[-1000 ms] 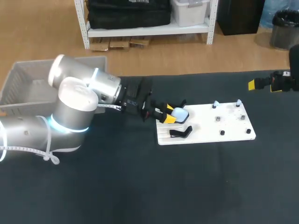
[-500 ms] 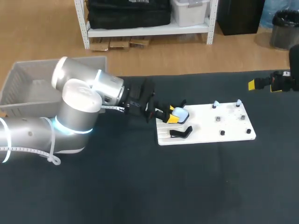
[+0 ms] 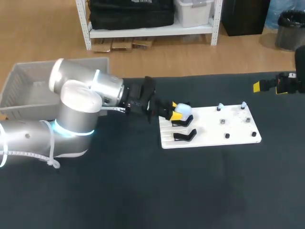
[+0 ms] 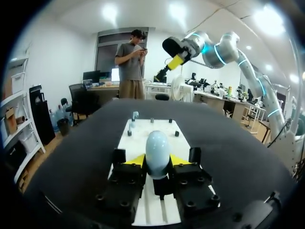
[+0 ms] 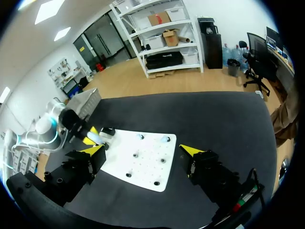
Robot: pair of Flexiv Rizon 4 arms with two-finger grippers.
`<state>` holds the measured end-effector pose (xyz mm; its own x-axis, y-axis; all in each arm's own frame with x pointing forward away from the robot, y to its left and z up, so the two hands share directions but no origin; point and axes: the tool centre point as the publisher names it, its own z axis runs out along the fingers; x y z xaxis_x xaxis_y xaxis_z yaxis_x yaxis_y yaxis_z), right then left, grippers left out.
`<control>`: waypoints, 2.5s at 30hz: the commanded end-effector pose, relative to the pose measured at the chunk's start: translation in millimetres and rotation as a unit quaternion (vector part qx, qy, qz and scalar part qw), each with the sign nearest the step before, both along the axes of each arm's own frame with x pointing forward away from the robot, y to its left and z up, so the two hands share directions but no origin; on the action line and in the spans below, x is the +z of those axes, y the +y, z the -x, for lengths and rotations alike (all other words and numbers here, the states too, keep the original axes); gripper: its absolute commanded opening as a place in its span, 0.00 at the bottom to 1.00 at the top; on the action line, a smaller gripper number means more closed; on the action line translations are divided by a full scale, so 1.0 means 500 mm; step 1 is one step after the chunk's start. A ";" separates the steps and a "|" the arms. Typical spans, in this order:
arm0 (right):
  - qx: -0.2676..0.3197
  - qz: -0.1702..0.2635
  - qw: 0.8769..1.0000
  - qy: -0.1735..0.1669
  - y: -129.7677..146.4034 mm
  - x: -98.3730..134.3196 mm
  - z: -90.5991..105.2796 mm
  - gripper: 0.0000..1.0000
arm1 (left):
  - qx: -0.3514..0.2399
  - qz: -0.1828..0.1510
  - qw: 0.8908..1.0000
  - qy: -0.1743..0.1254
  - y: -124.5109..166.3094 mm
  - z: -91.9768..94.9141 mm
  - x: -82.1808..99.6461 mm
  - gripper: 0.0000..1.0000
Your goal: Pick up each earbud case from the left stands, insert the matching earbuds, close the lid, and place the case in the box.
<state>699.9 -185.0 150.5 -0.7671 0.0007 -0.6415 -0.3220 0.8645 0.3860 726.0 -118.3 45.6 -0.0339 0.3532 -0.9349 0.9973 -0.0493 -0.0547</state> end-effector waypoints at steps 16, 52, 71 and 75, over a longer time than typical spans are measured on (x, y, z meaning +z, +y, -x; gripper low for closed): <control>0.002 -0.002 1.000 0.000 -0.002 -0.001 -0.002 1.00 | 0.045 0.080 0.995 -0.039 0.016 0.041 0.144 0.00; 0.044 -0.010 0.999 0.003 0.047 0.009 0.070 1.00 | 0.038 0.141 0.988 -0.045 -0.033 0.063 0.144 0.00; 0.119 0.007 0.993 -0.009 0.217 0.040 0.160 1.00 | 0.022 0.143 0.989 -0.027 -0.039 0.071 0.134 0.00; 0.125 0.010 0.992 -0.001 0.242 0.028 0.164 1.00 | 0.025 0.149 0.988 -0.027 -0.035 0.073 0.133 0.00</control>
<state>616.0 -74.2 167.9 -0.7384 -0.2047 -0.6425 -0.5403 0.7496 0.3822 689.7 -137.4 114.0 0.0074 0.0705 -0.9975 0.9999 -0.0090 0.0068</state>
